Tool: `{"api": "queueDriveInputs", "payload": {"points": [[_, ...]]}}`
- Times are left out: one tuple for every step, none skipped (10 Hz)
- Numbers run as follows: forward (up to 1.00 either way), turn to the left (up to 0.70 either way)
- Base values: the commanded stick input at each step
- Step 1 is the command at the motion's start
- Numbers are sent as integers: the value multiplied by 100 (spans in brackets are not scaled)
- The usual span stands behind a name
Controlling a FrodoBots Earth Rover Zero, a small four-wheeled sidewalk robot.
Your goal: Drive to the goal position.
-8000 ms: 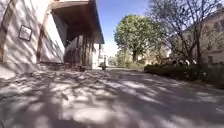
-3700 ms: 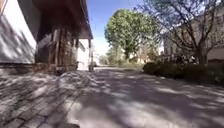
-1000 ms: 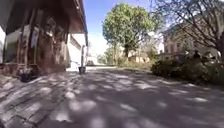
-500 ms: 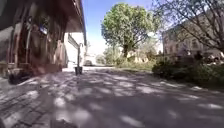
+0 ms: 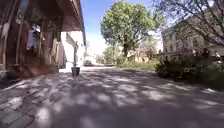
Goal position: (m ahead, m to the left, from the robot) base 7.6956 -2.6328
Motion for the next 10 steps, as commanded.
{"api": "queueDriveInputs", "payload": {"points": [[100,0],[100,0],[100,0],[100,0],[100,0],[100,0],[100,0],[100,0],[100,0],[100,0]]}}
